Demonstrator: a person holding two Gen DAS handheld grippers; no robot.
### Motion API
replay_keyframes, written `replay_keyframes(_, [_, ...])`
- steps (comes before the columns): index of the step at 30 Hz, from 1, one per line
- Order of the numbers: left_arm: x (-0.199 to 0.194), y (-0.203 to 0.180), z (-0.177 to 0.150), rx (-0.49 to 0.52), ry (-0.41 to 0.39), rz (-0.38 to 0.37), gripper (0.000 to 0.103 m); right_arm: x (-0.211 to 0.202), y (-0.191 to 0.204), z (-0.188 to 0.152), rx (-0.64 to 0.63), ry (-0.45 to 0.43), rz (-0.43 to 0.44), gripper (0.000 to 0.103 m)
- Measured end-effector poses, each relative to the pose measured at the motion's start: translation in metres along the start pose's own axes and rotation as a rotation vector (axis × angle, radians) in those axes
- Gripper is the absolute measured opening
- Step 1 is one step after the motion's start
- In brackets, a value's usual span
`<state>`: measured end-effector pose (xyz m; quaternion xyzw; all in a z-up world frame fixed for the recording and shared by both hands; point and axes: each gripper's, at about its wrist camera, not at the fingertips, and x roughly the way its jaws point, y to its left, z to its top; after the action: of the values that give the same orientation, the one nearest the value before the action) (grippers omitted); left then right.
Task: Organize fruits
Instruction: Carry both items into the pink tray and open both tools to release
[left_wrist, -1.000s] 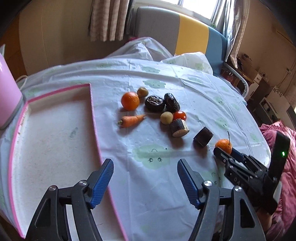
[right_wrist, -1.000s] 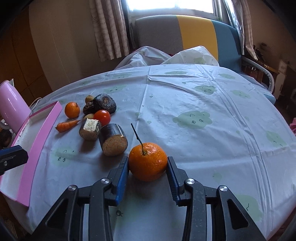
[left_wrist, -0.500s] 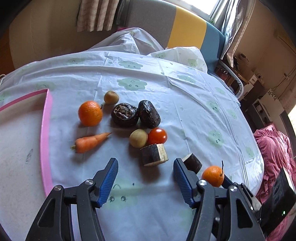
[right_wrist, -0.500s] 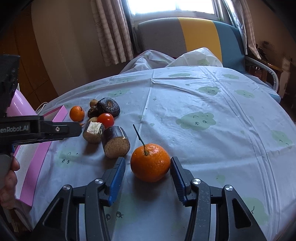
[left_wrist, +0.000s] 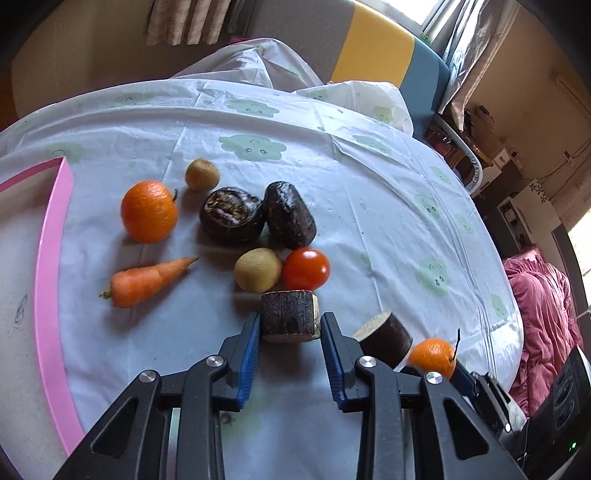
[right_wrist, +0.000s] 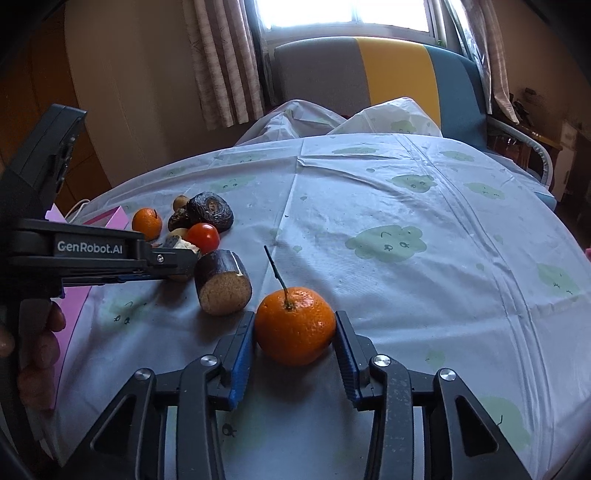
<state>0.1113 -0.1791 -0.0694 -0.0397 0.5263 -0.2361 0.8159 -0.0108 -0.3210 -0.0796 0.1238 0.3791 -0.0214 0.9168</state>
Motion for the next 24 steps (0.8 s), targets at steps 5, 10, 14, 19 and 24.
replay_keyframes(5, [-0.025, 0.009, -0.013, 0.012, -0.036, 0.020, 0.033, 0.000, 0.002, 0.000, -0.015, 0.008, -0.013, 0.042])
replay_keyframes(10, [-0.063, 0.027, -0.024, 0.028, -0.101, 0.076, 0.033, 0.001, 0.003, 0.002, -0.020, 0.019, -0.021, 0.041])
replay_keyframes(14, [-0.091, 0.060, -0.031, -0.009, -0.146, 0.167, 0.033, 0.001, 0.005, 0.003, -0.028, 0.027, -0.031, 0.041])
replay_keyframes(19, [-0.116, 0.114, -0.045, -0.089, -0.183, 0.307, 0.033, -0.003, 0.007, 0.002, -0.036, 0.040, -0.050, 0.040])
replay_keyframes(24, [-0.126, 0.155, -0.059, -0.154, -0.187, 0.384, 0.033, -0.010, 0.010, 0.002, -0.040, 0.047, -0.057, 0.040])
